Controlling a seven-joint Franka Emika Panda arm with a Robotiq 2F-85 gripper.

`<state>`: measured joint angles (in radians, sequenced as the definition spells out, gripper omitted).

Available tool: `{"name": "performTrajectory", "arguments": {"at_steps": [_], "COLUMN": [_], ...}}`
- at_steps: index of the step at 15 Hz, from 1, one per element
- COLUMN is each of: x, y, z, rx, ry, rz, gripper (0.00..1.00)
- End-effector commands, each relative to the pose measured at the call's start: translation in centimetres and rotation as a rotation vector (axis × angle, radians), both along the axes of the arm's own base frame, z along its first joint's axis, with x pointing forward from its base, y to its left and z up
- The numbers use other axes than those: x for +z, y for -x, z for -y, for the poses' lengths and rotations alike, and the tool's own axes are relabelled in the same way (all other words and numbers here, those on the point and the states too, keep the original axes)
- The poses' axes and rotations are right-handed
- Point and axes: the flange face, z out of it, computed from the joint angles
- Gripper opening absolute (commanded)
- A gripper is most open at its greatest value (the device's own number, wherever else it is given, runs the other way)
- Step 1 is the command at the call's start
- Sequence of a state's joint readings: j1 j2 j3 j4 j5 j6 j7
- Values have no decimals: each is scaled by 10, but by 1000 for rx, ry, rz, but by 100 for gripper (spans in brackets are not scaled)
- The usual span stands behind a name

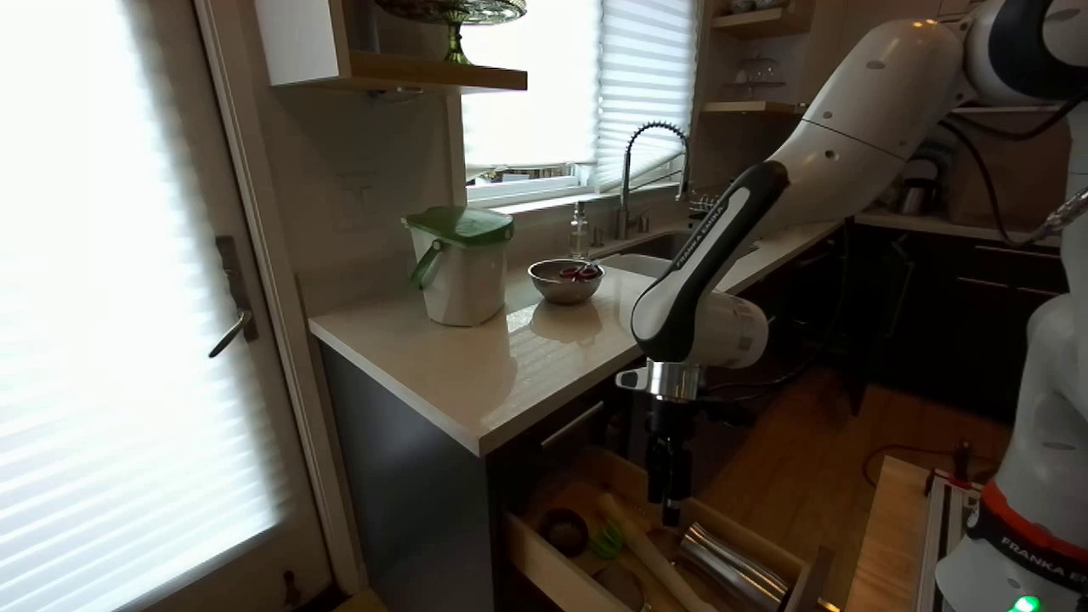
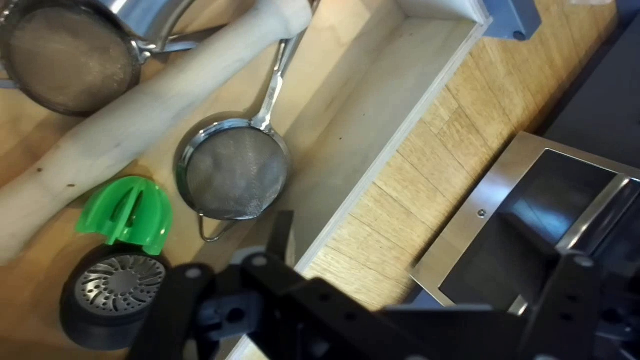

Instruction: Move the silver cup from the drawer to the countertop

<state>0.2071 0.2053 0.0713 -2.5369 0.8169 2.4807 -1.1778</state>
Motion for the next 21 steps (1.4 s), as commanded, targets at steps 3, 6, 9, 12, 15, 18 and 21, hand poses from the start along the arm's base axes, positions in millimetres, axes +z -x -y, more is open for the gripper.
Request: {"name": "performTrajectory", "arguments": {"at_steps": [3, 6, 9, 12, 15, 18, 21], "x": [-42, -70, -89, -106, -124, -137, -126], "y": [-2, 0, 0, -1, 1, 7, 10], "z": [27, 41, 47, 48, 48, 52, 46], "rx": [52, 34, 39, 68, 96, 82, 107], "ry": [200, 237, 258, 261, 256, 266, 150], "rz": [60, 18, 8, 10, -43, -134, -260], "gripper": [100, 100, 100, 100, 100, 100, 94]}}
